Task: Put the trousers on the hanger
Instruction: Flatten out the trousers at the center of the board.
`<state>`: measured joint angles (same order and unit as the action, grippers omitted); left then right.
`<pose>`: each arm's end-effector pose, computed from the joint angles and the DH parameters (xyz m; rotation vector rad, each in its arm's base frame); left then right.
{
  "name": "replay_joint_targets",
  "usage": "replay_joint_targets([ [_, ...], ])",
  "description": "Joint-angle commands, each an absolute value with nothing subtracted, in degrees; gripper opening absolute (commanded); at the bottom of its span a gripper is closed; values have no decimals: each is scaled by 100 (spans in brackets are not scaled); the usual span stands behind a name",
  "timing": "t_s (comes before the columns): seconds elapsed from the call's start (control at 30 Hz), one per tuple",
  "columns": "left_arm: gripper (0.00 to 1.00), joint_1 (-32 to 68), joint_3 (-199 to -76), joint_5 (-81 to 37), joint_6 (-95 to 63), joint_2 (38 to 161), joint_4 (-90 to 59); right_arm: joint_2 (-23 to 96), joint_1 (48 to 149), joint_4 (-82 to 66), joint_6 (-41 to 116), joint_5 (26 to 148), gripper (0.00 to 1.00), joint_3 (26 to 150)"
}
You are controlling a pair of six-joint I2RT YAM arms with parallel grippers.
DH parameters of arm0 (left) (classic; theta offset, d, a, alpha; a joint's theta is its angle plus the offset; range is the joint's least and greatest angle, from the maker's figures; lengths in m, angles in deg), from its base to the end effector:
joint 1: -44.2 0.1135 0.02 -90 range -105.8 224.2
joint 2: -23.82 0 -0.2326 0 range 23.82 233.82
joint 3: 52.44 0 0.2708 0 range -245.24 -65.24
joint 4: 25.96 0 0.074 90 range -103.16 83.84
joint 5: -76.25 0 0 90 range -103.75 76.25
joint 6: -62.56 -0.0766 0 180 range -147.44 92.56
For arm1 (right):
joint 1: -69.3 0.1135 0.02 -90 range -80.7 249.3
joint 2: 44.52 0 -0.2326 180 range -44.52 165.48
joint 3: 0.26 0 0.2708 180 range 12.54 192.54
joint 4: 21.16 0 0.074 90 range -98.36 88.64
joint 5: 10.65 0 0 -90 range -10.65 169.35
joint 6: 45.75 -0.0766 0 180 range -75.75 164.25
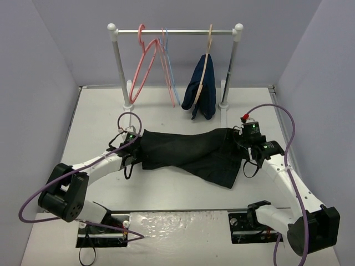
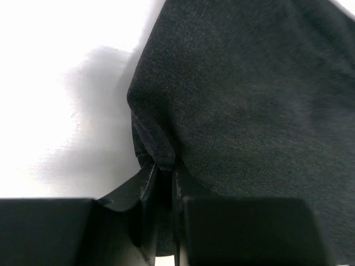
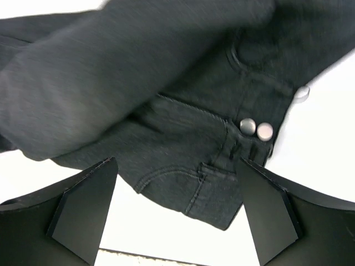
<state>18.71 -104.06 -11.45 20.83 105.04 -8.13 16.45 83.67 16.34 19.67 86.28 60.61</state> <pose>0.2918 -0.1357 0.0988 -0.5069 2.4185 -0.5381 0.2852 0.0826 0.2249 0.1345 2.2654 0.5016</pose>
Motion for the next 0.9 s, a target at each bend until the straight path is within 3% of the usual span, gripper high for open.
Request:
replay_joint_targets([
  [0.0,0,1728,-10933,-945,1825,9832,-670,1490,8371,1250,1236,8401,86,5504],
  [0.27,0,1482,-11918,-253,1359,8646,649,1867,8354,646,349,8478,100,4431],
  [0.43,0,1372,-12002,-101,1277,8607,812,1881,8345,85,100,8797,98,3683],
  [0.73,0,1271,-11903,18,1395,8416,876,2101,8375,-1557,162,10089,73,3162],
  [0.87,0,1259,-11900,37,1398,8415,913,2011,8415,-1636,247,10200,47,3202],
])
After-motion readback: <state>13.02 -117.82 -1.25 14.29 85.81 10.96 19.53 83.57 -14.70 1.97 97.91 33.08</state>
